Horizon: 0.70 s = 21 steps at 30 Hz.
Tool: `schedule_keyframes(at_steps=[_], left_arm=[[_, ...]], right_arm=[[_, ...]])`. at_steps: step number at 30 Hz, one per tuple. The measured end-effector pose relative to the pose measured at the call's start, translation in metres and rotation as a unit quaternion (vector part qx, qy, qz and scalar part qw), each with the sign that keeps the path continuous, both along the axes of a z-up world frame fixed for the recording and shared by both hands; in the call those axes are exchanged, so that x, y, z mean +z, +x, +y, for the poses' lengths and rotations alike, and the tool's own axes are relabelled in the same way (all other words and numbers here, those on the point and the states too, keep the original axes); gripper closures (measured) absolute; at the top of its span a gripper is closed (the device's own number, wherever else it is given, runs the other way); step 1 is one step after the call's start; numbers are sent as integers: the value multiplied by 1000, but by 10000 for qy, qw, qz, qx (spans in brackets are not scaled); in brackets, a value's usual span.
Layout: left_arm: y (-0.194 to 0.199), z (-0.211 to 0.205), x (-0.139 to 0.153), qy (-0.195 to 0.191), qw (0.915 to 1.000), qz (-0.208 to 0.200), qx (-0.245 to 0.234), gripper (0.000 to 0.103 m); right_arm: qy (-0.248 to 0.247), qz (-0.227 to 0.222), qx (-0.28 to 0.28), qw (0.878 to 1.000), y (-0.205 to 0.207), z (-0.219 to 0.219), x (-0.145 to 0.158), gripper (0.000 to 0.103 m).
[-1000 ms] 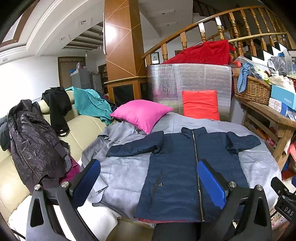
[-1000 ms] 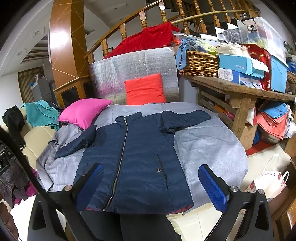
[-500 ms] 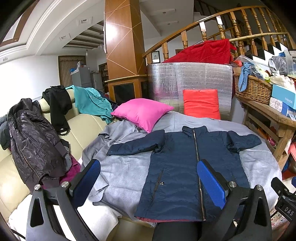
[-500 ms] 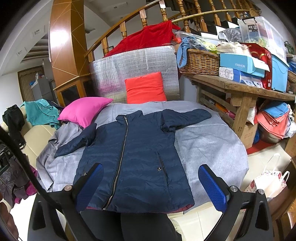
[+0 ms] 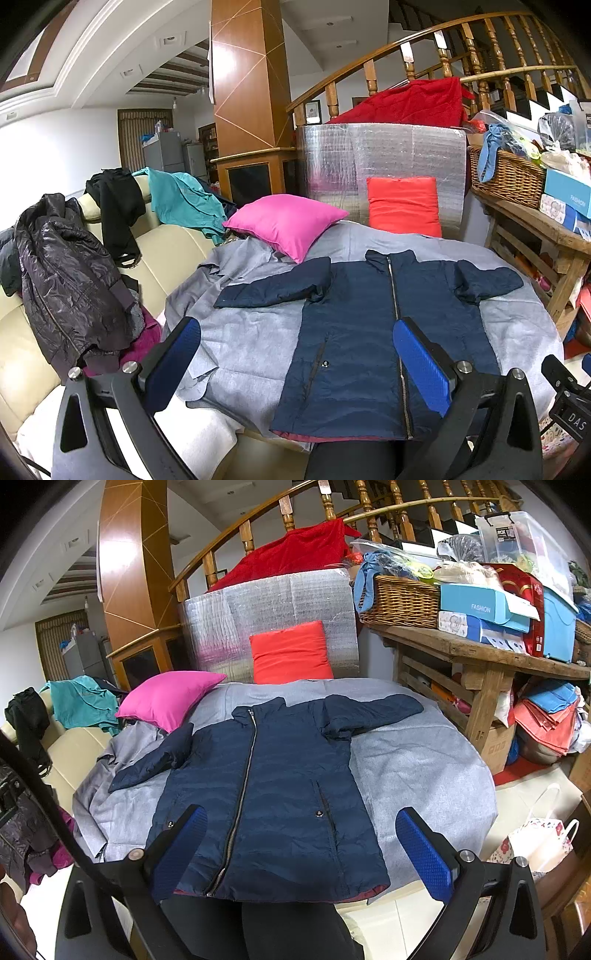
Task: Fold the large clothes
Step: 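Grasp the navy jacket sleeve with the right tool and lift it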
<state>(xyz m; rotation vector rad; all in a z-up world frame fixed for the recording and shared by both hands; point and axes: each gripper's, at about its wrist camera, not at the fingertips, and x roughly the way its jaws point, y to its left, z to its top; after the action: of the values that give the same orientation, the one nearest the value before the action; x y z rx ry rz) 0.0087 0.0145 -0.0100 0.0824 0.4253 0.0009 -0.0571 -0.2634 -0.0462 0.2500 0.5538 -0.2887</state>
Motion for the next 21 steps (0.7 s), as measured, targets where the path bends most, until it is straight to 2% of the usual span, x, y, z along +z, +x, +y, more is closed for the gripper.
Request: schedule_keyframes(at_steps=[8, 12, 17, 21], left_arm=[[5, 0, 1, 12, 10000, 12, 43, 0], [17, 0, 2, -25, 9999, 100, 29, 0], [57, -7, -3, -128, 9991, 399, -103, 0], [111, -20, -19, -269, 9966, 774, -129, 0]], right_arm=[[44, 16, 15, 10000, 6, -2, 0, 0], [183, -110, -11, 9998, 14, -19, 9, 0], [420, -388, -249, 9981, 33, -67, 25, 0], [767, -493, -386, 9951, 62, -122, 19, 0]])
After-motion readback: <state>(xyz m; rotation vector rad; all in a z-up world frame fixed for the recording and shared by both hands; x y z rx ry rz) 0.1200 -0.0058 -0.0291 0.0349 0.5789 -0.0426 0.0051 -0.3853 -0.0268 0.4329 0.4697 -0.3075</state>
